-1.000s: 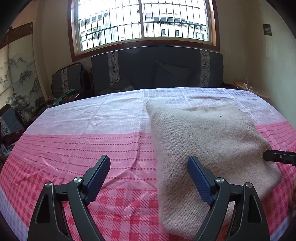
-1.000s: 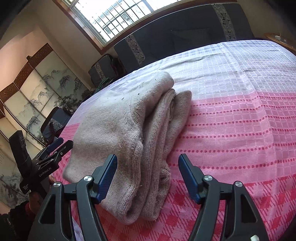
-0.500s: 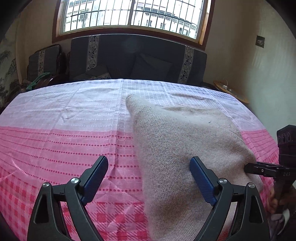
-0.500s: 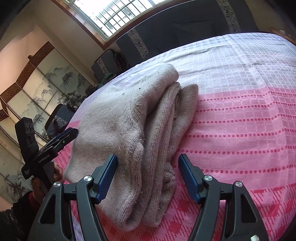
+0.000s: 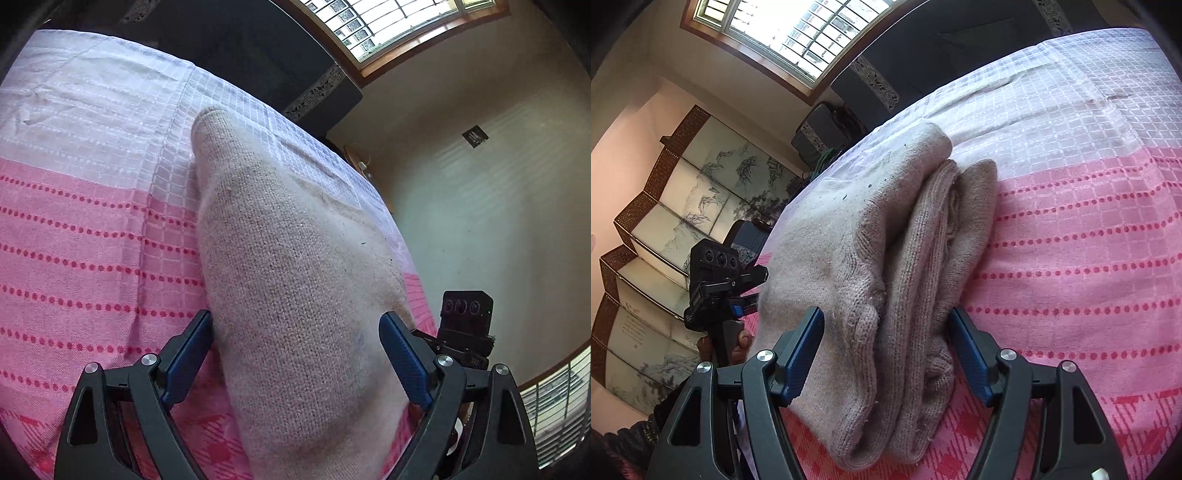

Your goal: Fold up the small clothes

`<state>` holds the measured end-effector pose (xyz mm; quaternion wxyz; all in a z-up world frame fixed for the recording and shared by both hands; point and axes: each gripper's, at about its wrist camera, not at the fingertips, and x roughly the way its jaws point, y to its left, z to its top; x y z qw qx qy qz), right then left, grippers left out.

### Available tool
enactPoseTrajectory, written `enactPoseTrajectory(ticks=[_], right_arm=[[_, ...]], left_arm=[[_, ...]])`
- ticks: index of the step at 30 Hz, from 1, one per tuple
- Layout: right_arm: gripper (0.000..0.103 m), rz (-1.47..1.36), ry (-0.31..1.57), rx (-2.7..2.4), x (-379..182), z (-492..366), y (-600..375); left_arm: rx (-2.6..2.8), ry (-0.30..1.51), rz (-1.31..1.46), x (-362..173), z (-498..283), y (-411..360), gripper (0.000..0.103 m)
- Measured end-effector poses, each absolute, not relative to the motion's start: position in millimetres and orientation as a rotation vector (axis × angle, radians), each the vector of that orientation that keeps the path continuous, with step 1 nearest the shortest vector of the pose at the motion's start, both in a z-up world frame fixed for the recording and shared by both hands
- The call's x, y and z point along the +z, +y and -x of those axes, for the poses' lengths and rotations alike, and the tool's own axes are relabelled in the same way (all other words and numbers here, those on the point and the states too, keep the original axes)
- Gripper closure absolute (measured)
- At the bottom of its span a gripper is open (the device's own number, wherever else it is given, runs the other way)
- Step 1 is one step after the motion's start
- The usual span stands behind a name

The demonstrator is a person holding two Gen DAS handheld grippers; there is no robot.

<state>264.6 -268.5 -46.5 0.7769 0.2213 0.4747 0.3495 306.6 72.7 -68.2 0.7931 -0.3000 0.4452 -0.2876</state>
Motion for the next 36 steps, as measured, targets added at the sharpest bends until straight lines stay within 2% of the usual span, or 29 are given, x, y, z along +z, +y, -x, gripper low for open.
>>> enactPoseTrajectory(ticks=[10,15,16,17,23,32,35,36], right_arm=[[0.032,-0.496,1.056,0.810,-47,-278,-263],[0.030,-0.639,1.038,0.913,-50,-284,-270],[0.032,-0.641,1.039,0.901,-51,-286,-273],[0.035,-0.615,1.049,0.885,-50,-285,-272],[0.030,-0.462,1.089,0.876,-46,-282,-249],[0.029,-0.487,1.056,0.871,-48,-283,-240],[0.041,-0.523,1.069,0.852,-52,-287,-244],[0.053,-0.557,1.082,0.841,-56,-289,-248]], left_arm=[[-0.690,0.992,0.614,-68,-316,65,0.013],[-0.707,0.963,0.602,-66,-314,62,0.013],[-0.698,0.963,0.590,-67,-312,63,0.015],[-0.691,0.965,0.575,-67,-309,64,0.017],[-0.699,0.971,0.529,-67,-303,59,0.017],[-0.664,0.953,0.527,-68,-299,53,0.015],[-0.653,0.947,0.532,-67,-298,52,0.015],[-0.650,0.950,0.532,-67,-298,52,0.015]])
